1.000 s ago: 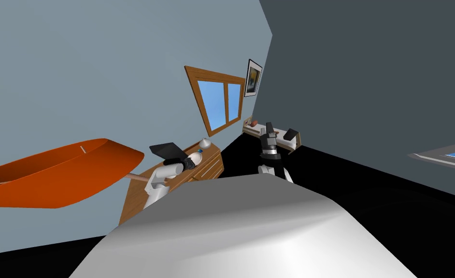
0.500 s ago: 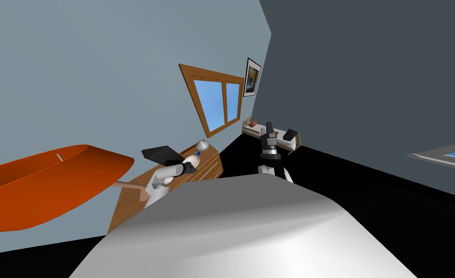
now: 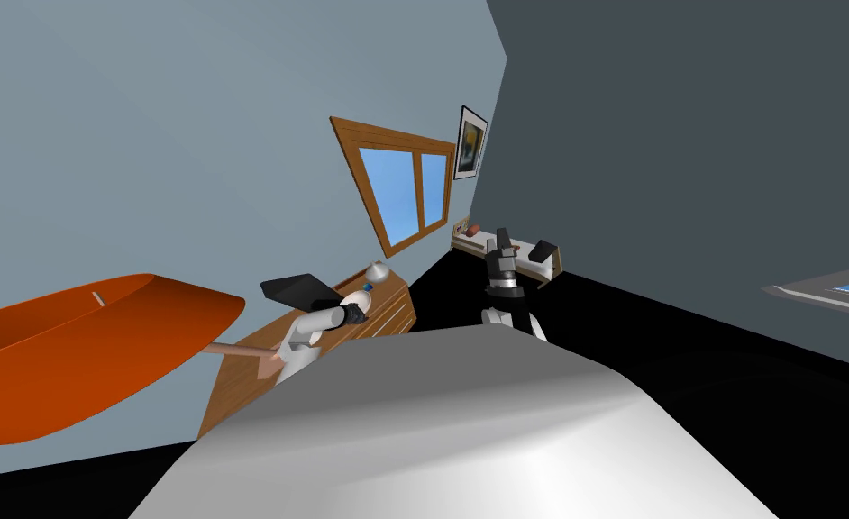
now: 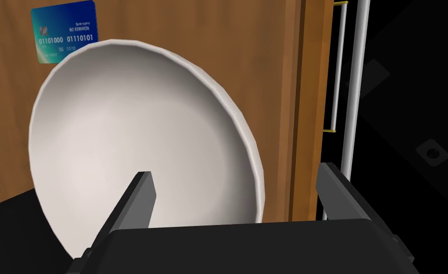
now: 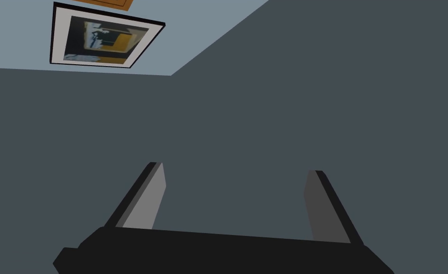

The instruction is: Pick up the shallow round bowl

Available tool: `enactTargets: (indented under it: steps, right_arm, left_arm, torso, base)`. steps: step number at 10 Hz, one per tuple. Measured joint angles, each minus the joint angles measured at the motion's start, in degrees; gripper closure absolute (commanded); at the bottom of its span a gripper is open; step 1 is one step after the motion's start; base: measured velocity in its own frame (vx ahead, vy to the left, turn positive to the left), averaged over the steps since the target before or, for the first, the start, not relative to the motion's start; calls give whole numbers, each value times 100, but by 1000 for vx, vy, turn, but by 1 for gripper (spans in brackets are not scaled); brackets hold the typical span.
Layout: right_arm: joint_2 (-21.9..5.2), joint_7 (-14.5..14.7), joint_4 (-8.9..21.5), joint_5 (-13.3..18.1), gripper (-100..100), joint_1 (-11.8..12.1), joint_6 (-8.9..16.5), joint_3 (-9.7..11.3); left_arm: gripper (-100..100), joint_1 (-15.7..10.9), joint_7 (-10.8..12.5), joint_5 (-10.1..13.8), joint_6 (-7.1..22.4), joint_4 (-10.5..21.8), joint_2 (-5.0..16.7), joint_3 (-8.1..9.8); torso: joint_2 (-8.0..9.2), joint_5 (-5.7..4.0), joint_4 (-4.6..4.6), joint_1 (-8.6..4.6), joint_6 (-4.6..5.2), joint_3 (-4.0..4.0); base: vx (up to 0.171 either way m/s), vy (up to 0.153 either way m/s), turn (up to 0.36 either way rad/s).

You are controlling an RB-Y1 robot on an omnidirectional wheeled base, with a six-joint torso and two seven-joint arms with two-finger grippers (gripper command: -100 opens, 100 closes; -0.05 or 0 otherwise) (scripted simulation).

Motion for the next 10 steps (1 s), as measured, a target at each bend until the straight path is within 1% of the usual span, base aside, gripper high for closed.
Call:
enactTargets:
  steps: [1,2,6,7,8,10]
  right_arm:
    - [0,0,0,0,0,0,0,0]
    - [0,0,0,0,0,0,0,0]
    - [0,0,0,0,0,0,0,0]
    - [0,0,0,0,0,0,0,0]
    - [0,0,0,0,0,0,0,0]
    - [0,0,0,0,0,0,0,0]
  left_arm:
    - [-100,-11,-41,-14,-83,93,-25,-3]
    - [100,-12,-50,-15,-100,102,-27,-3]
    - [100,-10,-41,-12,-96,103,-30,-1]
    - [0,-10,-40,-12,-96,104,-31,-1]
    - [100,-9,-40,-12,-95,105,-31,-1]
    - [100,37,22,21,46,-102,21,10]
  torso:
    - [0,0,0,0,0,0]
    - [3,-1,1,-1,0,2]
    - [5,-3,1,-1,3,3]
    - [5,-4,2,-3,4,4]
    - [6,-5,3,-4,4,4]
    - [16,-9,6,-9,4,11]
  base:
    - [8,1,-1]
    - [0,0,0]
    - [0,0,0]
    - [0,0,0]
    - [-12,-2,4]
    - [-18,-2,6]
